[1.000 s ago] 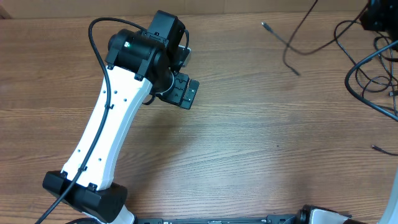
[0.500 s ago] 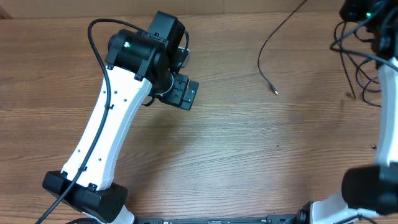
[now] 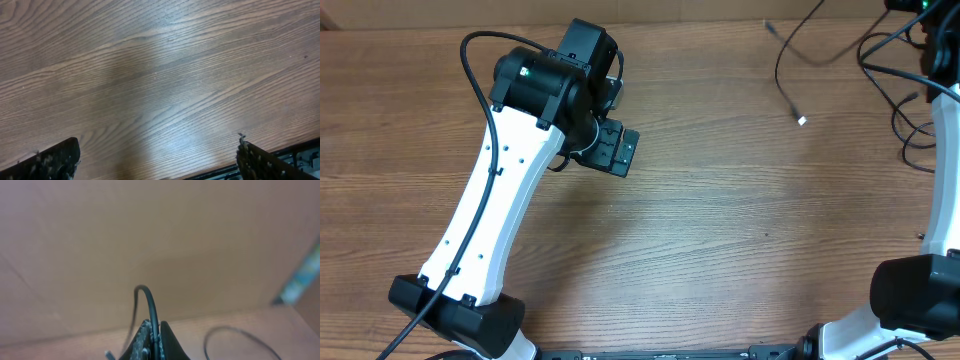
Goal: Untangle cables
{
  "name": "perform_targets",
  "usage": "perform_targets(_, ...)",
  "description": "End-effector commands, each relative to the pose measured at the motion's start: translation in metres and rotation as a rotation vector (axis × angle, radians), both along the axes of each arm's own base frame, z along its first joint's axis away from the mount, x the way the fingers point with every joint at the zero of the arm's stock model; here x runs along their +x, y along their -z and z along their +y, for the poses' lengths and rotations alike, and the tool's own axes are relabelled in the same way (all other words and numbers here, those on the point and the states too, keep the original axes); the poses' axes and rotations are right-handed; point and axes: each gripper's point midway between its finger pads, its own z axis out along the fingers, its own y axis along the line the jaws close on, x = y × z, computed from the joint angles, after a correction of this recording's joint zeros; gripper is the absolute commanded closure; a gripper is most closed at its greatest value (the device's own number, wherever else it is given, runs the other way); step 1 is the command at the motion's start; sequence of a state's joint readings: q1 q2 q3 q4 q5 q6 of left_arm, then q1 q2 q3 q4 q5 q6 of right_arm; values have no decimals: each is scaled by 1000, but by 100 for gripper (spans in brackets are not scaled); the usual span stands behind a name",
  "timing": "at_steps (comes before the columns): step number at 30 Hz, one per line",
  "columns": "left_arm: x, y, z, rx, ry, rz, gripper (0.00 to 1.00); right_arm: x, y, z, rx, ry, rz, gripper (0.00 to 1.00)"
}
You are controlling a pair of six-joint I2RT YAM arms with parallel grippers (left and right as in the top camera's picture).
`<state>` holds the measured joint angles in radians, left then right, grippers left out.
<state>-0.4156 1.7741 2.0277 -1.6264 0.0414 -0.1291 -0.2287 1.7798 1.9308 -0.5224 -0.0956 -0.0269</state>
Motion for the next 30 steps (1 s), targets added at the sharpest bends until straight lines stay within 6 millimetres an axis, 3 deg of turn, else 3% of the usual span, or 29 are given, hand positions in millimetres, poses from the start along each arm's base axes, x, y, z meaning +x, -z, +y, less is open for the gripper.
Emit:
perform_targets(1,0,-2,-4,-20,-16,-6,0,6,37,-19,9,50,104,96)
perform_targets(6,-2,-2,-4,-18,-24,6,0,23,117,-15,61,24,289,96)
perform_targets(10,-7,-1,-4,-9,-16,21,0,29,163,-5,84,4,396,96)
perform_targets(19,-7,-1,-4,-6,-13,18,0,26,233,32,136,-36,558,96)
perform_targets(28,-7,-1,-5,-6,-13,18,0,5,330,36,174,-23,671,96)
perform_targets(30,-7,-1,-4,-6,-13,19,0,3,342,33,177,-17,675,96)
